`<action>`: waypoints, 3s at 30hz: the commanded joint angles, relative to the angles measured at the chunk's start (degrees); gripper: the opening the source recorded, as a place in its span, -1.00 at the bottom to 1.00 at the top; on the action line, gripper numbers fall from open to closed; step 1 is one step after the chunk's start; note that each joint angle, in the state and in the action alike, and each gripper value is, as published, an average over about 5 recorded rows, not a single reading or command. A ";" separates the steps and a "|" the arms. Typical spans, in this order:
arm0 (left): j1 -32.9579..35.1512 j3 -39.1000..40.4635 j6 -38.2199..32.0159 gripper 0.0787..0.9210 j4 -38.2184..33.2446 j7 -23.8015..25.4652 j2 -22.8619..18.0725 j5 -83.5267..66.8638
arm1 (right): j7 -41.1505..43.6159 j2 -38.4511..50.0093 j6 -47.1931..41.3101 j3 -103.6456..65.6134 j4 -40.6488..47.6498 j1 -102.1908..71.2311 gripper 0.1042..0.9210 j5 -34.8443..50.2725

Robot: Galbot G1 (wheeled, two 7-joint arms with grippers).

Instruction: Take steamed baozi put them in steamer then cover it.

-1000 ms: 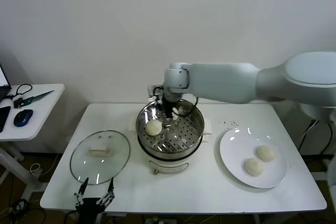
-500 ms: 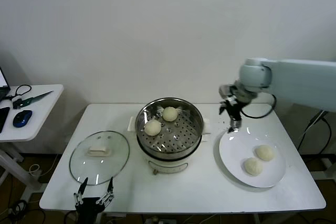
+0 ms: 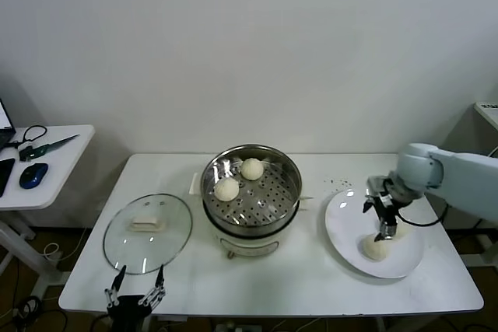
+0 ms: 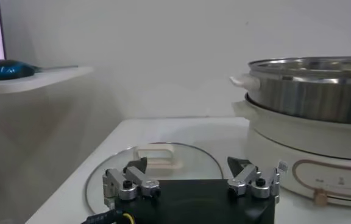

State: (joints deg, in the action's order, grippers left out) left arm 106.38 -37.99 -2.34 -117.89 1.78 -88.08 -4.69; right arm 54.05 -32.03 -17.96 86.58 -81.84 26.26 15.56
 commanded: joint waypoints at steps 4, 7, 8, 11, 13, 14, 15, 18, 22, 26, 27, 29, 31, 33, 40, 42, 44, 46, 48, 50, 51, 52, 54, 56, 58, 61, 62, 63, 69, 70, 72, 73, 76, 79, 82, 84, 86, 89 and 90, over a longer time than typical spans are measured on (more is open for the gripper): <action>0.26 0.01 -0.04 0.77 0.03 0.03 -0.05 0.31 | -0.66 1.69 -0.09 -10.64 3.92 -14.52 0.76 -5.28; 0.32 0.02 0.02 0.77 -0.03 0.08 -0.03 0.48 | -0.91 0.90 -0.14 -11.14 4.85 -14.86 0.76 -5.43; 0.32 0.03 0.04 0.77 -0.03 0.10 -0.02 0.54 | -1.03 0.70 -0.17 -11.27 5.07 -14.91 0.76 -5.39; 0.30 0.05 0.09 0.77 0.00 0.16 -0.01 0.68 | -1.29 0.13 -0.32 -11.66 5.53 -14.95 0.76 -5.12; 0.27 0.06 0.12 0.77 0.01 0.17 -0.01 0.72 | -1.16 -0.03 -0.41 -11.70 5.47 -14.73 0.76 -5.00; 0.27 0.07 0.13 0.77 0.01 0.17 -0.01 0.74 | -1.02 -0.01 -0.44 -11.60 5.29 -14.53 0.74 -4.96; 0.27 0.08 0.14 0.77 -0.01 0.17 -0.01 0.76 | -0.84 0.06 -0.46 -11.48 5.07 -14.29 0.73 -4.93; 0.30 0.10 0.19 0.77 -0.12 0.18 -0.01 0.80 | -0.46 0.28 -0.47 -11.17 4.53 -13.67 0.60 -4.78; 0.32 0.20 0.21 0.77 -0.18 0.18 -0.03 0.86 | -0.15 0.43 -0.51 -11.07 4.13 -13.22 0.46 -4.80; 0.37 0.45 0.21 0.77 -0.30 0.19 -0.13 1.02 | 0.76 0.48 0.08 -10.80 3.57 -11.21 0.40 -4.76; 0.40 0.49 0.20 0.77 -0.34 0.19 -0.16 1.05 | 1.16 0.38 0.50 -10.36 3.44 -9.78 0.39 -4.63; 0.48 0.53 0.19 0.77 -0.40 0.18 -0.19 1.11 | 2.59 -0.21 2.41 -7.41 2.98 -4.11 0.39 -3.72; 0.59 0.55 0.17 0.77 -0.45 0.17 -0.19 1.12 | 4.23 -1.52 5.14 -2.16 2.35 3.94 0.39 -1.96; 0.71 0.59 0.17 0.77 -0.52 0.18 -0.16 1.15 | 5.89 -3.80 8.46 3.90 1.90 13.12 0.39 0.41; 0.60 0.79 0.42 0.77 -0.83 0.22 -0.26 1.04 | 10.78 -15.39 22.55 9.41 2.72 31.28 0.41 5.10; 0.55 0.88 0.47 0.77 -0.84 0.23 -0.31 1.04 | 11.53 -18.91 26.85 8.86 1.49 35.32 0.41 5.34; 0.52 0.96 0.48 0.77 -0.83 0.23 -0.32 1.06 | 11.72 -22.02 29.68 7.76 -0.99 37.95 0.41 5.25; 0.50 0.99 0.52 0.77 -0.88 0.23 -0.35 1.05 | 11.10 -24.61 31.41 6.39 -4.37 38.93 0.41 4.94; 0.43 0.99 0.60 0.77 -0.99 0.23 -0.42 1.04 | 9.95 -26.90 32.68 4.97 -7.89 38.13 0.41 3.94; 0.32 0.99 0.71 0.77 -1.10 0.24 -0.53 1.03 | 8.82 -28.68 33.83 3.89 -10.51 36.14 0.40 1.87; 0.28 0.99 0.77 0.77 -1.17 0.24 -0.58 1.03 | 8.19 -29.51 34.43 3.46 -11.69 34.70 0.40 0.26; 0.26 0.98 0.81 0.77 -1.24 0.24 -0.63 1.03 | 7.62 -30.20 34.92 3.18 -12.59 33.22 0.40 -1.48; 0.30 0.96 0.86 0.77 -1.45 0.25 -0.68 1.03 | 6.32 -31.39 35.89 2.84 -13.61 29.93 0.40 -5.39; 0.42 0.85 0.87 0.77 -1.64 0.26 -0.70 1.00 | 5.13 -32.42 36.90 2.56 -13.57 26.89 0.40 -9.10; 0.53 0.67 0.86 0.77 -1.74 0.24 -0.69 0.94 | 4.27 -33.32 37.71 2.29 -12.74 24.29 0.40 -12.20; 0.68 0.39 0.83 0.77 -1.85 0.22 -0.68 0.86 | 2.99 -34.66 38.08 2.17 -11.01 20.89 0.40 -15.49; 0.74 0.33 0.82 0.77 -1.92 0.21 -0.69 0.83 | 2.57 -35.10 38.10 2.14 -10.41 19.89 0.39 -16.31; 0.80 0.29 0.82 0.77 -1.99 0.21 -0.72 0.81 | 2.10 -35.54 38.06 2.12 -9.77 18.76 0.40 -17.04; 0.95 0.23 0.91 0.77 -2.40 0.22 -1.01 0.83 | 0.31 -38.44 38.18 1.48 -4.60 12.91 0.39 -20.18; 0.94 0.20 0.92 0.77 -2.41 0.22 -1.03 0.82 | 0.23 -38.83 38.33 1.36 -3.63 12.15 0.39 -20.58; 0.91 0.13 0.93 0.77 -2.40 0.21 -1.06 0.79 | 0.15 -39.54 38.57 1.24 -1.97 10.99 0.39 -20.99; 0.92 0.08 0.93 0.77 -2.40 0.20 -1.08 0.76 | 0.04 -39.83 38.66 1.22 -1.30 10.52 0.40 -21.14; 1.01 -0.01 0.91 0.77 -2.45 0.21 -1.07 0.61 | -0.31 -40.67 38.82 1.11 -0.09 9.35 0.40 -21.40; 1.00 -0.14 0.86 0.77 -2.29 0.18 -1.04 0.49 | -0.38 -41.27 38.80 1.03 0.33 8.69 0.40 -21.21; 0.96 -0.19 0.83 0.77 -2.04 0.15 -1.03 0.42 | -0.35 -41.58 38.83 0.93 0.60 8.50 0.40 -21.34; 0.98 -0.18 0.81 0.77 -1.97 0.15 -1.01 0.41 | -0.73 -41.62 38.91 0.87 0.77 8.53 0.40 -21.72; 0.98 -0.18 0.81 0.77 -1.96 0.15 -0.98 0.40 | -1.41 -41.49 39.00 0.77 0.86 8.65 0.43 -21.97; 0.94 -0.16 0.83 0.77 -2.04 0.14 -0.98 0.39 | -1.93 -40.72 39.59 0.19 0.88 9.41 0.56 -21.74; 0.94 -0.13 0.83 0.77 -2.07 0.14 -0.99 0.40 | -1.86 -40.25 39.92 -0.13 0.89 9.88 0.62 -21.50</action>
State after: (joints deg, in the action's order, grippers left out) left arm 107.28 -38.07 -1.49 -120.00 1.94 -89.12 -4.28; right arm 53.60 -71.85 20.70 87.26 -82.34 37.18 -4.73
